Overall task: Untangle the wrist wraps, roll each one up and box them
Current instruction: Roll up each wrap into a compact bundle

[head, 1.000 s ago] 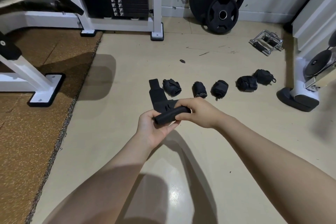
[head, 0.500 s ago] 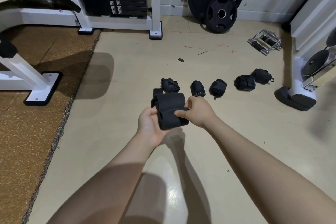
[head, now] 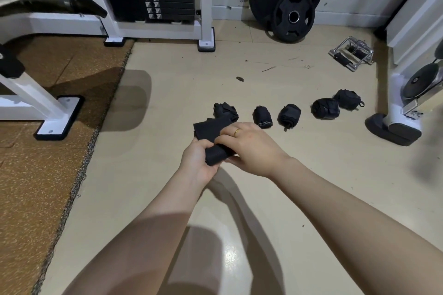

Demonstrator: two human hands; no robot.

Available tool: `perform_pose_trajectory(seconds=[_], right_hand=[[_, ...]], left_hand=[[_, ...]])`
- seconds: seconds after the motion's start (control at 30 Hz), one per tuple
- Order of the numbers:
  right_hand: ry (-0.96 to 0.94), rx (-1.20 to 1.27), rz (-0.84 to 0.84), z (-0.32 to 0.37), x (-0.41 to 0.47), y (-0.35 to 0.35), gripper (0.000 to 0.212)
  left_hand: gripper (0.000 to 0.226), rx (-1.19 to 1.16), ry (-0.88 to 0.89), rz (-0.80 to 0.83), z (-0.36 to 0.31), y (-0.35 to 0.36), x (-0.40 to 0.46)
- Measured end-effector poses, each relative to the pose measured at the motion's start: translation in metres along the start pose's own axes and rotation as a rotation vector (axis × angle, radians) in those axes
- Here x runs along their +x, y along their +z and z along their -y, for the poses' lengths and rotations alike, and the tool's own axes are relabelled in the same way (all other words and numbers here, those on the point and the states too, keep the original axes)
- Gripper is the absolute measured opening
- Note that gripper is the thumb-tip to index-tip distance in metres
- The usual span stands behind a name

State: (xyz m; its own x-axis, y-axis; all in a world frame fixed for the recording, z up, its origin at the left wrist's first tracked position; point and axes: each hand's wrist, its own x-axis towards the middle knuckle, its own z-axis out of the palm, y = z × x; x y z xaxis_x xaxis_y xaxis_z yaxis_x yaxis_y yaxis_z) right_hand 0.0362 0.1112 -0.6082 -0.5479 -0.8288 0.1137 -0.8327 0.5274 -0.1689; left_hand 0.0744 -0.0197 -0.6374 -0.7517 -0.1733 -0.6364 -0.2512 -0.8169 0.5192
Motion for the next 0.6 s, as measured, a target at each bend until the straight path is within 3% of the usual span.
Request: perform_pose_trajectory(seconds=[0.23, 0.43, 0.6], right_hand=[[0.217, 0.225, 0.103, 0.001, 0.001, -0.021, 0.025], [0.285, 0.263, -0.045, 0.006, 0.001, -0.016, 0.025], [0.525, 0.528, -0.109, 0.004, 0.011, -0.019, 0.025]], left_hand=[[0.038, -0.042, -0.057, 0.075, 0.008, -0.001, -0.007], [0.033, -0.077, -0.028, 0.074, 0.014, 0.007, -0.013], [0.032, 0.004, -0.024, 0.068, 0.012, 0.015, -0.016]])
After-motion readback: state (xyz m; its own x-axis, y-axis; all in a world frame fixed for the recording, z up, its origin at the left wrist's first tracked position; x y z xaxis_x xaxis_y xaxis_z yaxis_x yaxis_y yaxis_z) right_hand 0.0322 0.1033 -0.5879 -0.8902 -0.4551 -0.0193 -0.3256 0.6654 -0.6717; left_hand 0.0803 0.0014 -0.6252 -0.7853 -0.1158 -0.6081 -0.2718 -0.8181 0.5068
